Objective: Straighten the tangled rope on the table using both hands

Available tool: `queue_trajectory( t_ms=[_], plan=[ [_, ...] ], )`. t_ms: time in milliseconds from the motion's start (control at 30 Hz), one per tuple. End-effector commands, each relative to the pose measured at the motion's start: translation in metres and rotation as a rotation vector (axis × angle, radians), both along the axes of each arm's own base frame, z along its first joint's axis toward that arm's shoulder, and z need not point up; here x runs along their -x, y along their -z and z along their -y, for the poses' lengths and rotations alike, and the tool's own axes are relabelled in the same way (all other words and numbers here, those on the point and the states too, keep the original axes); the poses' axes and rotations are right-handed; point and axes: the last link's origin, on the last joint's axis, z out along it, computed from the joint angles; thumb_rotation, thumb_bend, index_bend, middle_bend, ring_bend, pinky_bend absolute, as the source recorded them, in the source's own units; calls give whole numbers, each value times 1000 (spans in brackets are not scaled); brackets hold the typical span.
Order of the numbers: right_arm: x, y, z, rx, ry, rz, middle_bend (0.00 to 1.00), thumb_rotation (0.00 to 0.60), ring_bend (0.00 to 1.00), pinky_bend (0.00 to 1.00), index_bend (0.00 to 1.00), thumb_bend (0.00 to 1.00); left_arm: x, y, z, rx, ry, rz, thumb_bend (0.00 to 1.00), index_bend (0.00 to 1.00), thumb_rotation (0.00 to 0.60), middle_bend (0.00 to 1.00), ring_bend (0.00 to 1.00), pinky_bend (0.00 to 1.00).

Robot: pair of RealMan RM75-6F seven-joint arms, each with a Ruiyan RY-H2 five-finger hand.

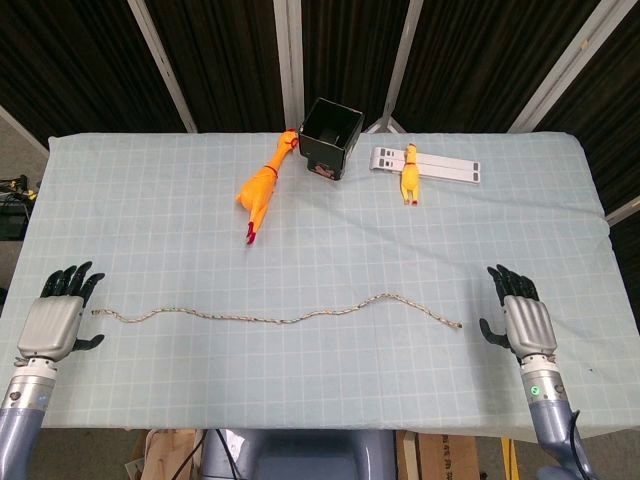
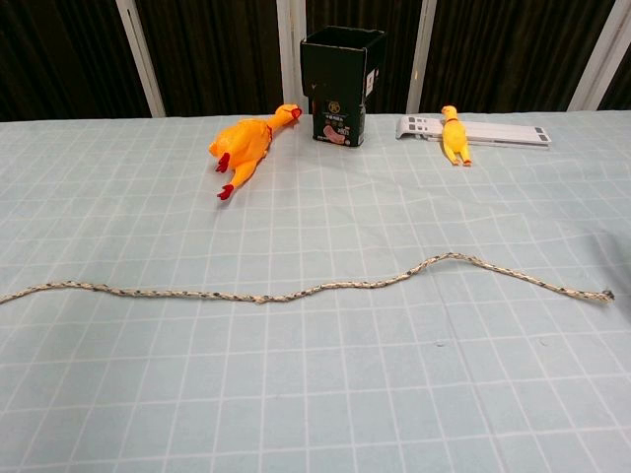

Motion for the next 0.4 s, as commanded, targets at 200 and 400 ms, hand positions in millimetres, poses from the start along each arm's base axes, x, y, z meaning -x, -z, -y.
queue_trajectory(
  t_ms=[200,400],
  plan=[
    [3,-44,-77,34,-222,-121,0,600,0,0,0,402,-13,-25,81,22,151,94,102,8,600,0,0,0],
    [5,-49,-95,60,-281,-110,0,600,0,0,0,402,-8,-28,101,9,243,68,102,7,600,0,0,0]
  ],
)
